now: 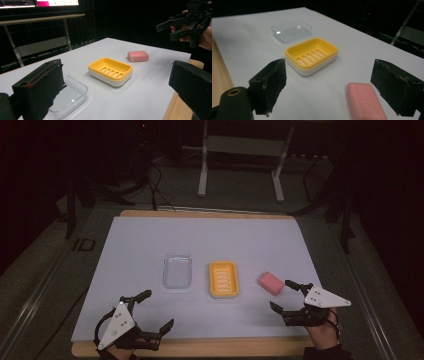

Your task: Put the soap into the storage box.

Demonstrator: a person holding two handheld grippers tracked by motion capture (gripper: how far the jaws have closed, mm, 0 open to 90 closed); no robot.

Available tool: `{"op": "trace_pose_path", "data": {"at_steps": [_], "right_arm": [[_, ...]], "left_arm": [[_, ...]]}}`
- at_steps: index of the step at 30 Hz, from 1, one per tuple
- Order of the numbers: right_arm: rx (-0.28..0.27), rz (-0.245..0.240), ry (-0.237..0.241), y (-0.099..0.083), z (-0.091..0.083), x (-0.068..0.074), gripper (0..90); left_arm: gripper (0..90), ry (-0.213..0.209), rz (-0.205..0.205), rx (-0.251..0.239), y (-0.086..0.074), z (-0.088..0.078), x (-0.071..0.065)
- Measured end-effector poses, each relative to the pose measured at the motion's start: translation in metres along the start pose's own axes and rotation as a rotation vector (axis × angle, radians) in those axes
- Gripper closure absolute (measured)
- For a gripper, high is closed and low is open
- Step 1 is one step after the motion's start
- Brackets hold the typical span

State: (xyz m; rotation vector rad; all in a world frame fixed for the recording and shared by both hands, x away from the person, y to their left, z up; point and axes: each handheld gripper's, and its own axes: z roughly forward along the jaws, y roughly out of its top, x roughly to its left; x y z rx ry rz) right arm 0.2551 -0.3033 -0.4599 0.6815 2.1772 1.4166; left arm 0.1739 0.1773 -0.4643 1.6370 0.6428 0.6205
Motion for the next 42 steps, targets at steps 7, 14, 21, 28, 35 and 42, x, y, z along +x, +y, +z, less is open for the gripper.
{"op": "trace_pose_path", "data": {"at_steps": [7,14,21,28,35,42], "right_arm": [[0.025,0.013,0.016,0.004,0.001,0.001,14.2],[0.026,0.009,0.016,0.009,-0.001,-0.004,13.4],[0.172,0.024,0.080,0.010,0.004,-0.014,11.8],[0.307,0.019,0.165,0.003,0.009,-0.020,11.9],[0.465,-0.003,0.202,-0.005,0.015,-0.022,13.2],[0.598,0.016,0.220,-0.005,0.017,-0.027,13.2]], "left_arm": [[0.5,0.002,0.001,-0.002,0.000,0.000,0.000],[0.5,0.000,0.011,0.004,0.000,0.000,-0.001],[0.5,-0.001,0.017,0.005,0.000,0.001,-0.002],[0.5,-0.002,0.027,0.017,-0.001,0.002,-0.002],[0.5,-0.002,0.028,0.016,-0.001,0.002,-0.002],[0.5,-0.001,0.029,0.016,-0.001,0.002,-0.003]]}}
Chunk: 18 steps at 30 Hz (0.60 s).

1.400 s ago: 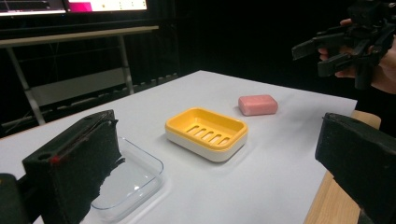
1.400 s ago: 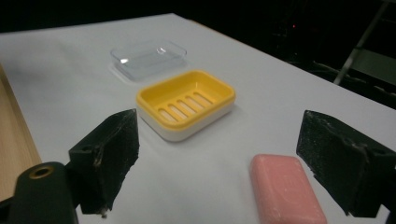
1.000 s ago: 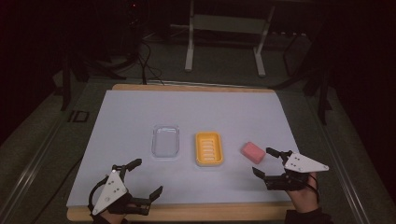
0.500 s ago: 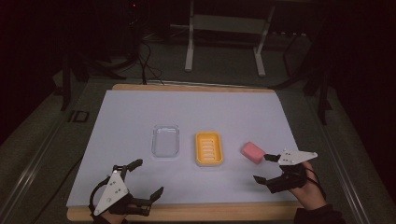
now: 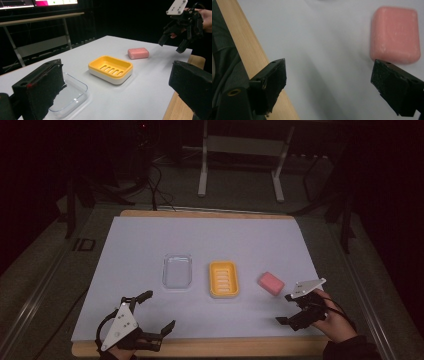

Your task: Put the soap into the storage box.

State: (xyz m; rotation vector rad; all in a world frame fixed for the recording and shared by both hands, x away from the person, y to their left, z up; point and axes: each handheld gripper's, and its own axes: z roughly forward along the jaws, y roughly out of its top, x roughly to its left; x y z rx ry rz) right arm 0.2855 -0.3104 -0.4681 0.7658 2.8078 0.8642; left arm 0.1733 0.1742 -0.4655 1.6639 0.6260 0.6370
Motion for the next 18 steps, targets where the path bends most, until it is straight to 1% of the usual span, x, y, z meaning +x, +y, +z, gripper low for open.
{"op": "trace_pose_path", "data": {"at_steps": [2,4,7,8,9,10,12,13,16,17,18], "right_arm": [[0.032,0.022,-0.005,0.001,-0.001,-0.002,13.4],[0.072,0.043,0.003,0.002,-0.001,-0.004,13.6],[0.141,0.114,0.012,0.003,-0.002,-0.007,14.4],[0.161,0.126,0.007,0.003,-0.002,-0.008,14.6],[0.161,0.126,0.007,0.003,-0.002,-0.008,14.6],[0.206,0.161,0.013,0.004,-0.002,-0.011,14.6],[0.227,0.166,0.013,0.004,-0.002,-0.012,14.5],[0.245,0.178,0.014,0.004,-0.002,-0.013,14.5],[0.291,0.190,0.002,0.005,-0.003,-0.017,14.4],[0.291,0.190,0.002,0.005,-0.003,-0.017,14.4],[0.331,0.200,-0.005,0.006,-0.005,-0.019,14.4]], "left_arm": [[0.5,0.001,0.001,-0.001,0.000,0.000,0.000],[0.5,-0.001,0.003,0.002,0.000,0.000,0.000],[0.5,-0.001,0.004,0.003,0.000,0.001,0.000],[0.5,0.000,0.004,0.003,0.000,0.001,0.000],[0.5,0.000,0.004,0.003,0.000,0.001,0.000],[0.5,0.000,0.003,0.002,0.000,0.000,0.000],[0.5,0.000,0.004,0.002,0.000,0.000,0.000],[0.5,0.000,0.004,0.002,0.000,0.000,0.000],[0.5,0.000,0.005,0.004,0.000,0.001,0.000],[0.5,0.000,0.005,0.004,0.000,0.001,0.000],[0.5,0.000,0.004,0.003,0.000,0.001,0.000]]}}
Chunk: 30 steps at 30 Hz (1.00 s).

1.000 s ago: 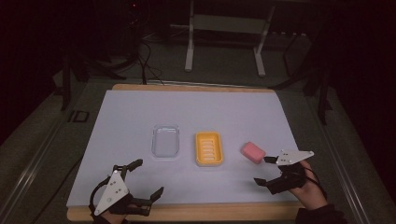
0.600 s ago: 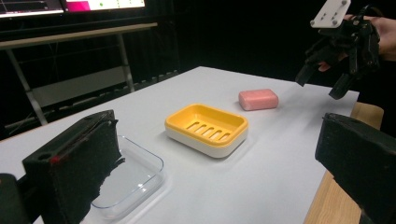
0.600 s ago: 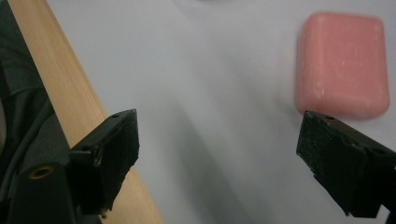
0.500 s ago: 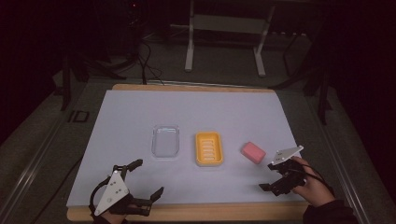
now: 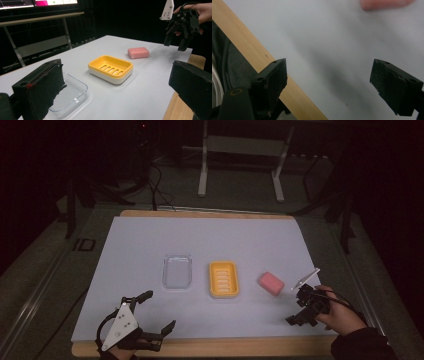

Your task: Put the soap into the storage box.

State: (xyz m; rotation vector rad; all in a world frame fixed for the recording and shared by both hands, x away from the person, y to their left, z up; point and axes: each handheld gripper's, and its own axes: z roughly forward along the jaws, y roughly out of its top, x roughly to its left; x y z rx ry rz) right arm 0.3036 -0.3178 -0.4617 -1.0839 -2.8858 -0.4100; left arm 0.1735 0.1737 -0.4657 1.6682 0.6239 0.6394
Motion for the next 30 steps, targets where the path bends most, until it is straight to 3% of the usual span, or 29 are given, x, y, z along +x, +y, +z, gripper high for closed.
{"op": "trace_pose_path", "data": {"at_steps": [4,6,9,16,20,23,30], "right_arm": [[0.038,0.016,0.006,0.001,-0.001,-0.003,14.3],[0.090,0.026,0.003,0.000,0.000,-0.006,13.7],[0.109,0.031,-0.001,0.000,0.001,-0.009,13.4],[0.177,0.044,-0.042,0.002,0.002,-0.020,12.8],[0.248,0.051,-0.051,0.005,0.004,-0.023,12.3],[0.264,0.056,-0.052,0.007,0.005,-0.025,12.3],[0.228,0.030,-0.086,0.016,0.005,-0.029,12.3]], "left_arm": [[0.5,0.000,-0.001,-0.001,0.000,0.000,0.000],[0.5,0.000,0.001,-0.001,0.000,0.000,0.000],[0.5,0.000,0.000,-0.001,0.000,0.000,0.000],[0.5,0.001,0.003,0.001,0.000,0.000,0.000],[0.5,0.000,0.003,0.004,0.000,0.000,0.000],[0.5,-0.002,0.003,0.003,0.000,0.000,0.000],[0.5,-0.003,-0.001,0.005,0.000,0.000,0.000]]}}
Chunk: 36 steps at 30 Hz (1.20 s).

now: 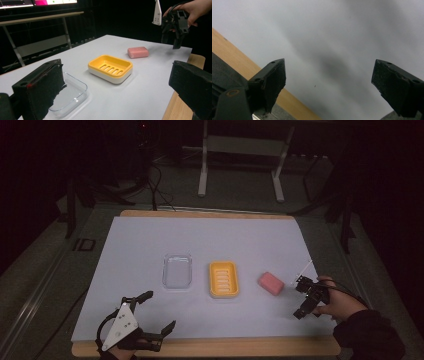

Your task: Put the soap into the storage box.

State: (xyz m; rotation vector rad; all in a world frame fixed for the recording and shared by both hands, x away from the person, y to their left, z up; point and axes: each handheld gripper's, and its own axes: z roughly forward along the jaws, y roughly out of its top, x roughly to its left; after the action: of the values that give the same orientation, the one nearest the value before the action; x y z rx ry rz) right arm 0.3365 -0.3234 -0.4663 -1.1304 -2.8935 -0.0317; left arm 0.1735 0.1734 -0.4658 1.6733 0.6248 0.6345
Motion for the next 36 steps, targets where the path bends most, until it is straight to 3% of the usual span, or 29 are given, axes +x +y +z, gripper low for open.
{"op": "trace_pose_path", "data": {"at_steps": [13,21,26,31,36], "right_arm": [[-0.047,-0.025,0.011,0.020,0.002,-0.007,13.7],[-0.056,-0.076,-0.056,0.033,0.003,-0.010,14.8],[-0.140,-0.132,-0.070,0.039,0.001,-0.011,14.9],[-0.184,-0.139,-0.067,0.047,0.001,-0.013,15.3],[-0.269,-0.147,-0.047,0.052,0.001,-0.016,15.6]], "left_arm": [[0.5,-0.003,-0.002,0.002,0.000,0.000,0.000],[0.5,-0.006,0.001,0.005,0.000,0.001,0.000],[0.5,-0.009,0.002,0.006,0.000,0.001,0.000],[0.5,-0.012,0.003,0.009,0.000,0.001,0.000],[0.5,-0.014,0.002,0.011,0.000,0.001,0.000]]}}
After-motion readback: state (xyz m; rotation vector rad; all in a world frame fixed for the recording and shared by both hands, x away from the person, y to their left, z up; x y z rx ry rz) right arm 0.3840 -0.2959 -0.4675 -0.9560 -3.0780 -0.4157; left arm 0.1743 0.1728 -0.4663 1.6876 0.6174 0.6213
